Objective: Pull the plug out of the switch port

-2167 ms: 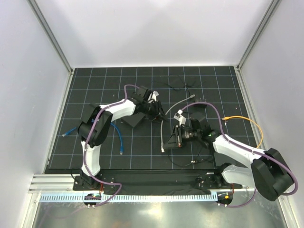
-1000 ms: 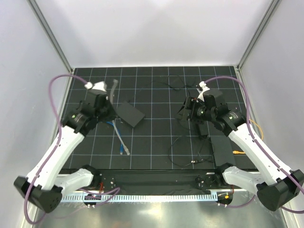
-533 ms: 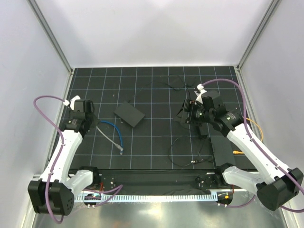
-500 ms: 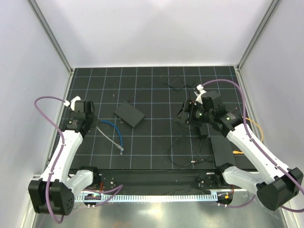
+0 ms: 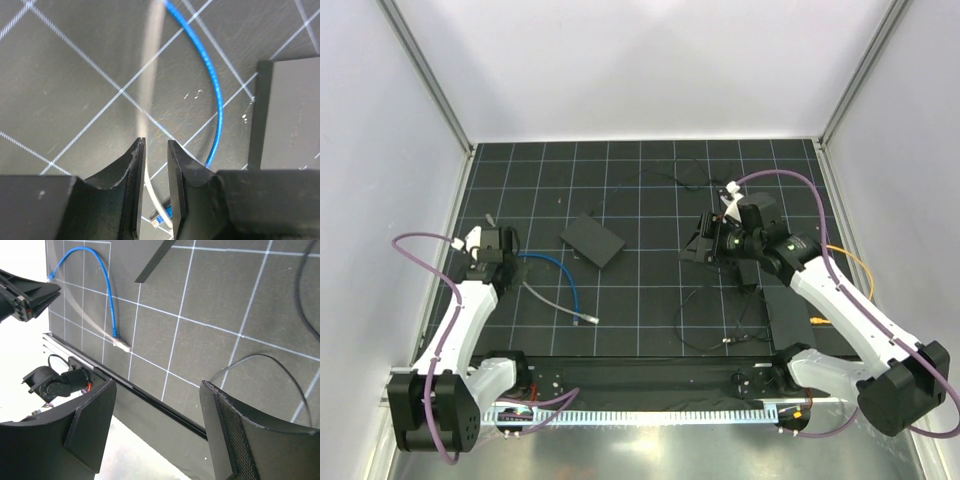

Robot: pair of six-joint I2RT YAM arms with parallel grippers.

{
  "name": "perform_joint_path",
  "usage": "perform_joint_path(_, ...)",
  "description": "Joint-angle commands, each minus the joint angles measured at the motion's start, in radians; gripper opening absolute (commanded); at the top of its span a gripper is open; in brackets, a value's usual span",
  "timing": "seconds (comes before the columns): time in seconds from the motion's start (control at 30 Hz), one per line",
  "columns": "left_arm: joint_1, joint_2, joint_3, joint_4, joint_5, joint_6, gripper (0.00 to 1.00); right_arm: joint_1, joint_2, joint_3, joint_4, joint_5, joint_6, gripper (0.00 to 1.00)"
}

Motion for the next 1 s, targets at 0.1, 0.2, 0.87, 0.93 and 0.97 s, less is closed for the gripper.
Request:
perform_joint_path(0.1, 0.006, -0.03, -0.042, -0.008, -0.041, -0.095, 0.47, -0.005, 0.06, -0.02, 0.069, -0.082, 0.006, 0.74)
perform_joint_path(0.2, 0.006, -0.024, -0.023, -0.015, -0.023, -0.092, 0.56, -0.004, 0.077, -0.011, 0.052, -0.052, -0.01, 0.75)
perform_joint_path(0.87, -0.015, 0.417, 0.309, 0.307, 0.592, 0.062, 0.47, -0.005, 0.676, 0.24, 0.582, -0.179, 0.185, 0.79)
perform_joint_path(0.93, -0.029, 0.513, 0.366, 0.314, 0.612, 0.052, 0.46, -0.001, 0.75, 0.344, 0.625, -0.174, 0.233, 0.77)
perform_joint_path(0.97, -0.035, 0.542, 0.383, 0.317, 0.623, 0.051, 0.46, 0.004, 0.828, 0.384, 0.635, -0.173, 0.243, 0.76)
